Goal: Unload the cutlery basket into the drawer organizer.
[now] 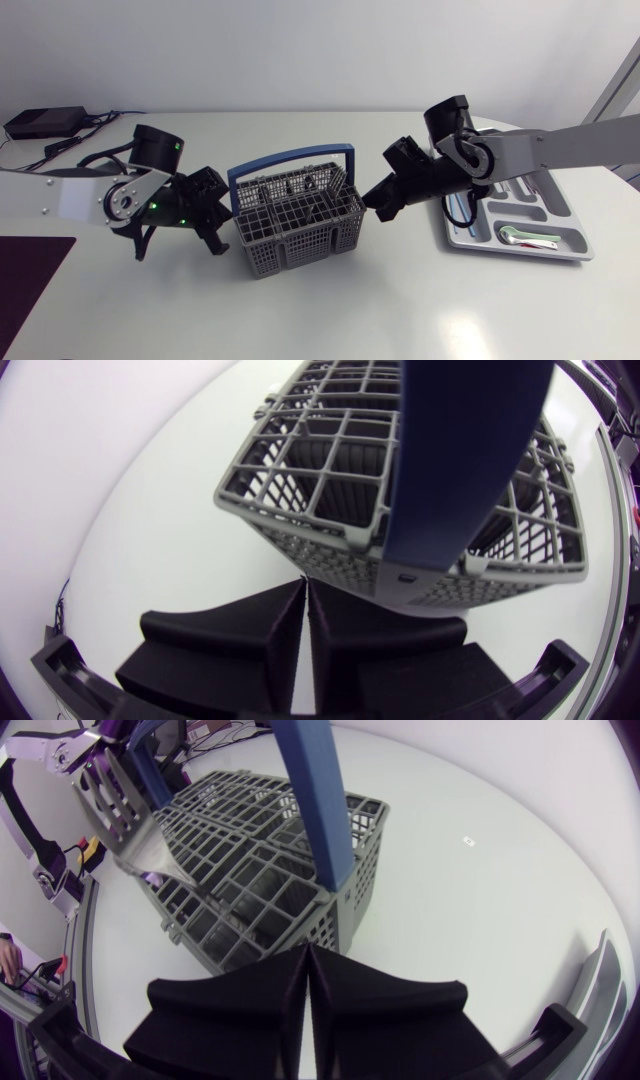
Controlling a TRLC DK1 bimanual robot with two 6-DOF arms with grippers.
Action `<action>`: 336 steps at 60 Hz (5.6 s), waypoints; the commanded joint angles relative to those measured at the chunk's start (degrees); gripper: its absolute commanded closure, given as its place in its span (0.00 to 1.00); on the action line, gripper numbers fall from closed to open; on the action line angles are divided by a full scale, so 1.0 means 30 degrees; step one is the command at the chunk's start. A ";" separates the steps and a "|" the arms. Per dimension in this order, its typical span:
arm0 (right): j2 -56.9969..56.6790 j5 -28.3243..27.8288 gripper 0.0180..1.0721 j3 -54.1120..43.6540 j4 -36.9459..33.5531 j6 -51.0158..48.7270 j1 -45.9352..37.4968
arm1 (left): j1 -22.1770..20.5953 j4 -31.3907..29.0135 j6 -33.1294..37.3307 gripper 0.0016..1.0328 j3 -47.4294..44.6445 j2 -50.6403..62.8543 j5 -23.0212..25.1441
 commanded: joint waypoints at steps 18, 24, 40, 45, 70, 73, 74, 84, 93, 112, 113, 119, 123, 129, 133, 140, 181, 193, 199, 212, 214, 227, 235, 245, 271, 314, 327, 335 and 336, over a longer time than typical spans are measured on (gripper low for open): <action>-0.1368 -0.0015 0.95 -0.1608 -0.0088 0.0341 0.0992 | 0.0608 -0.0238 0.0724 0.89 0.4463 0.3421 0.0828; -0.1309 0.0542 0.95 -0.1579 0.0234 0.0576 0.1051 | 0.0843 -0.0414 0.0842 0.89 0.4140 0.3275 0.0828; -0.1954 0.2124 0.95 -0.1960 0.0879 0.0546 0.0494 | 0.2278 -0.1938 0.1662 0.89 0.1240 -0.1266 0.0828; -0.2745 0.2270 0.95 -0.2458 0.0996 0.0488 0.0406 | 0.2132 -0.3461 0.1428 0.88 0.0654 -0.3873 0.0828; -0.5763 0.1479 0.64 -0.4890 0.0849 -0.0333 -0.1381 | -0.5983 -0.7826 -0.4725 0.77 0.3848 -0.5719 -0.2454; -0.5968 0.1274 0.53 -0.5065 0.0762 -0.0420 -0.1674 | -0.6481 -0.8090 -0.5281 0.71 0.4492 -0.5075 -0.2746; -0.6056 0.1216 0.50 -0.5153 0.0703 -0.0479 -0.1762 | -0.6745 -0.8354 -0.5604 0.68 0.4902 -0.4752 -0.2864; -0.6612 0.0952 0.46 -0.5300 -0.0147 -0.0684 -0.2406 | -0.7712 -1.0111 -0.7098 0.58 0.7685 -0.2848 -0.3420; -0.7315 0.0718 0.46 -0.5241 -0.0996 -0.0743 -0.2963 | -0.8298 -1.1371 -0.7860 0.55 0.9502 -0.1471 -0.4241; -0.8048 -0.0073 0.46 -0.5358 -0.2110 -0.0831 -0.3373 | -0.9206 -1.2983 -0.9178 0.55 1.1582 0.0316 -0.6028; -0.8077 -0.0073 0.46 -0.5388 -0.2110 -0.0831 -0.3373 | -0.9265 -1.3012 -0.9207 0.55 1.1582 0.0345 -0.6145; -0.8077 -0.0073 0.44 -0.5446 -0.2110 -0.0889 -0.3373 | -0.9792 -1.3041 -0.9237 0.51 1.1553 0.0697 -0.7815; -0.8077 -0.0073 0.44 -0.5446 -0.2110 -0.0889 -0.3373 | -0.9938 -1.3012 -0.9237 0.51 1.1523 0.0902 -0.8196; -0.8048 -0.0073 0.44 -0.5505 -0.2110 -0.0889 -0.3344 | -1.0290 -1.2953 -0.9237 0.49 1.1465 0.1224 -0.9162; -0.8048 -0.0073 0.44 -0.5505 -0.2110 -0.0889 -0.3344 | -1.0378 -1.2953 -0.9237 0.49 1.1523 0.1459 -0.9455; -0.8048 -0.0073 0.44 -0.5505 -0.2110 -0.0889 -0.3344 | -1.0436 -1.2953 -0.9237 0.49 1.1553 0.1839 -1.0071; -0.8136 -0.0337 0.44 -0.5710 -0.2285 -0.1299 -0.3695 | -1.0524 -1.1342 -0.9119 0.55 1.0732 0.3568 -1.1741; -0.8136 -0.0366 0.44 -0.5768 -0.2256 -0.1358 -0.3783 | -1.0495 -1.1283 -0.9090 0.71 1.0615 0.3714 -1.1741; -0.8136 -0.0366 0.44 -0.5856 -0.2227 -0.1387 -0.3783 | -1.0495 -1.1283 -0.9090 0.81 1.0527 0.3744 -1.1770; -0.8253 -0.0366 0.44 -0.5886 -0.2256 -0.1387 -0.3842 | -1.0583 -1.1401 -0.8885 0.86 1.0527 0.3451 -1.1741; -0.8253 -0.0366 0.44 -0.5886 -0.2256 -0.1387 -0.3842 | -1.0583 -1.1401 -0.8856 0.86 1.0557 0.3334 -1.1741; -0.8487 -0.0366 0.43 -0.6003 -0.2315 -0.1387 -0.3842 | -1.0671 -1.1635 -0.8563 0.87 1.0879 0.2484 -1.2151; -0.8780 -0.0366 0.43 -0.6032 -0.2461 -0.1358 -0.3812 | -1.0788 -1.1694 -0.8211 0.87 1.1055 0.1722 -1.2825; -0.9366 -0.0132 0.40 -0.6120 -0.2490 -0.1299 -0.3754 | -1.1140 -1.2250 -0.7918 0.87 1.1435 0.0492 -1.3733; -1.4464 0.0718 0.40 -0.7350 -0.2959 -0.2354 -0.3402 | -1.1726 -1.3744 -0.8270 0.87 1.4277 -0.2643 -1.2385; -1.9796 0.6929 0.44 -0.9577 -0.0850 -0.3028 0.2604 | -1.0144 -1.3276 -1.2401 0.87 1.6064 0.1781 -0.1457; -1.7892 0.9712 0.44 -0.9636 0.1348 -0.2090 0.5328 | -1.0642 -1.2660 -1.2694 0.87 1.6035 0.2279 -0.1077; -1.6309 1.0474 0.44 -0.9284 0.2461 -0.1534 0.5885 | -1.0788 -1.2279 -1.2781 0.87 1.5976 0.2455 -0.0930; -1.6134 1.0503 0.45 -0.9225 0.2549 -0.1446 0.5914 | -1.0788 -1.2221 -1.2781 0.87 1.5947 0.2455 -0.0930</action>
